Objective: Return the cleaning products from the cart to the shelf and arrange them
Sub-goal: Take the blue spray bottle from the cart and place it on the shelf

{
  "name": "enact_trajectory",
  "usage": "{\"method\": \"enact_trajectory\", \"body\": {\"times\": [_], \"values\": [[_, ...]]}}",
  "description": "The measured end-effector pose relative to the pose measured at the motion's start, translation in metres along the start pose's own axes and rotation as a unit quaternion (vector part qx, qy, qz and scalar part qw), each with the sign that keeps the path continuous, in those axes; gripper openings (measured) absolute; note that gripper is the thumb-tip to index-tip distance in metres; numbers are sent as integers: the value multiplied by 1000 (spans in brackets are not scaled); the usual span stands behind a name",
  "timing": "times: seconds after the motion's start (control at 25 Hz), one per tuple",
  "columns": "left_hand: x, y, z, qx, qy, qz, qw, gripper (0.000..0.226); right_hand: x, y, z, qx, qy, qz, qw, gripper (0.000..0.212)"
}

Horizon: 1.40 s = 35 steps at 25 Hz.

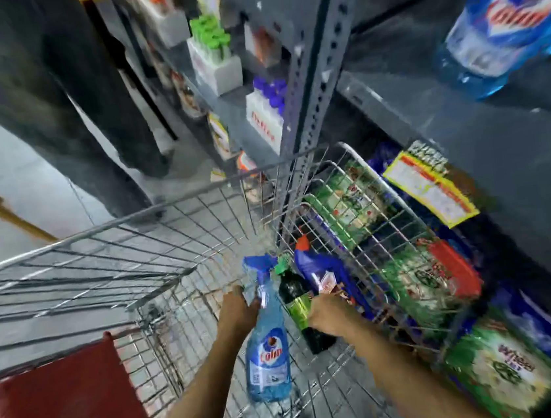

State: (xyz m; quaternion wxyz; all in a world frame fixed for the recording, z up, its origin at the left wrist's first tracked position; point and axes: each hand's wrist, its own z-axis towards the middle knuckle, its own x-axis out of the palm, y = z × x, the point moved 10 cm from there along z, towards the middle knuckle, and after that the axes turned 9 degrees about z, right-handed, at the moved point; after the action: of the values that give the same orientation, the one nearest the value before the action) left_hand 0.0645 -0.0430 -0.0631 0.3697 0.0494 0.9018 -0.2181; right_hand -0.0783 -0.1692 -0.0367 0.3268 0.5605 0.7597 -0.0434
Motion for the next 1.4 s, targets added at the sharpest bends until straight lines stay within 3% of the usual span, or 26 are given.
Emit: {"method": "enact_trajectory", "body": {"times": [0.12,0.24,0.4,0.64,0.84,1.12,1.28,1.4], "values": [[26,19,19,-67,35,-56,996,33,60,5,25,29,82,70,994,24],[51,26,25,-101,75,-102,987,43,103,9,37,59,138,114,982,48],[59,30,26,-130,66,-139,979,41,120,-1,50,91,120,148,978,31],[50,28,12,-133,79,-198,968,48,114,-8,38,124,105,217,963,51],[-11,1,-18,-80,31,-249,965,70,76,22,7,79,142,276,947,57],[-119,-73,-112,59,-89,-231,967,31,-11,59,-109,-46,123,336,933,41],[-172,-117,-184,133,-151,-280,939,47,-55,66,-204,-142,123,405,895,6],[-202,-159,-248,213,-175,-310,910,54,-82,52,-266,-212,103,447,863,25]]}}
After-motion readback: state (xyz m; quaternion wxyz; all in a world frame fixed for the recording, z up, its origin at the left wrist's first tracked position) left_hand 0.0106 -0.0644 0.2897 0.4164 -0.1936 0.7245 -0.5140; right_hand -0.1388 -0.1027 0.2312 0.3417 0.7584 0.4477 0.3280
